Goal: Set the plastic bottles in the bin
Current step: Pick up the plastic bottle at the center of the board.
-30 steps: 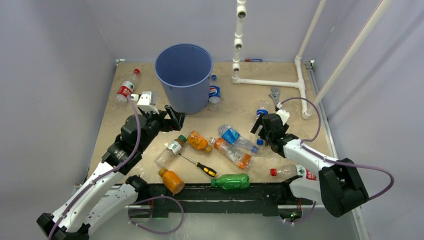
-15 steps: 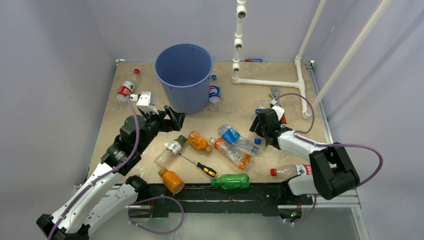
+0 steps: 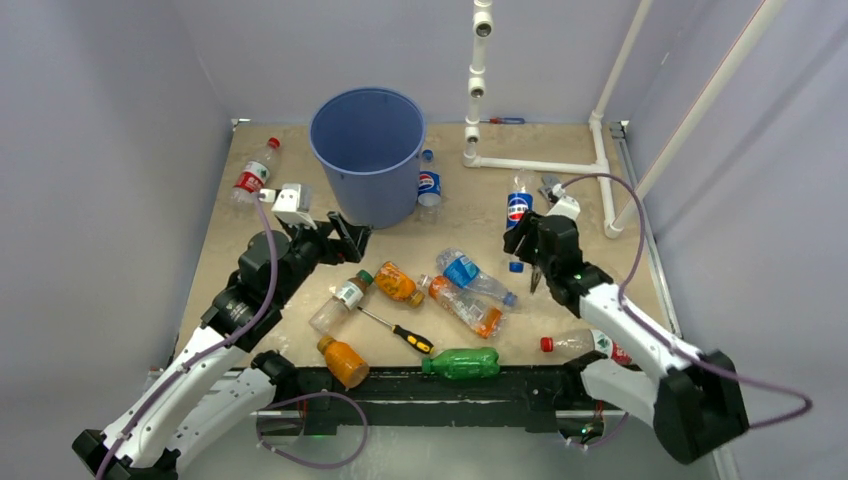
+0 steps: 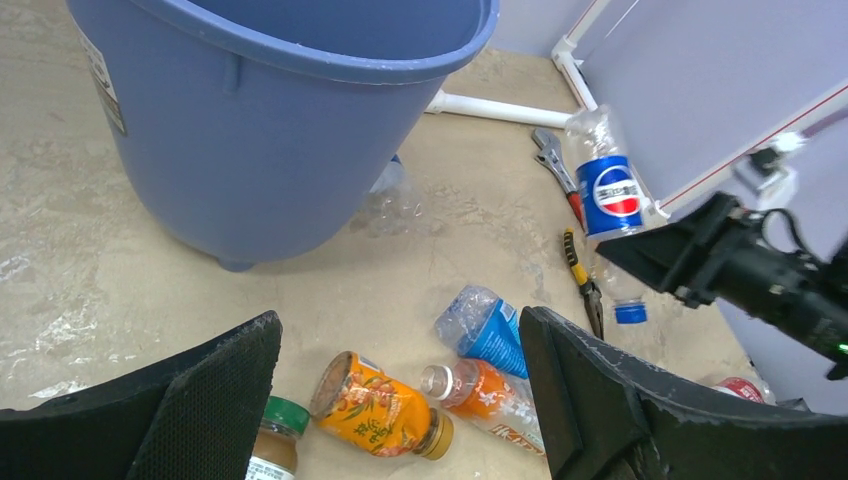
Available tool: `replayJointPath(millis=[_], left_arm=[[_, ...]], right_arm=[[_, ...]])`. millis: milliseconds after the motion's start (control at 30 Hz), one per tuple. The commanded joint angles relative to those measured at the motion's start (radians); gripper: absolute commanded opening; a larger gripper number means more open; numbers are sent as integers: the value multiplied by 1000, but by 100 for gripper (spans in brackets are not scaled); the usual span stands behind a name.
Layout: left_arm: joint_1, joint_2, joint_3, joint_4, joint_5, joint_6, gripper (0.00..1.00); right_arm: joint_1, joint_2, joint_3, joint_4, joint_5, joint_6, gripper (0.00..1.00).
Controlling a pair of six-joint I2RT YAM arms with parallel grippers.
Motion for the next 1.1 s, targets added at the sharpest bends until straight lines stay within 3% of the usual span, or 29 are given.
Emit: replayJointPath(millis=[0,133,267,533,933,1067], left_arm=[[-5,-3,14,51,52,-17,88],[-5,-9,-9,157,208,-12,92],[-4,-23,-53,361,411,-45,98],[-4,-76,-125,524,578,-63,99],[-4,-9,-129,568,691,-78,99],[-4,4,-133,595,733,-83,90]], right_arm=[[16,-221,-31,61,-230,-133,38],[73,-367,-74,177,-602,-214,38],[254,-444,-116,337,-690,-197,38],[450,-364,-91,406,-639,-249,34],[601,-289,-83,513,-554,-284,28],[620,-286,-86,518,-532,-292,27]])
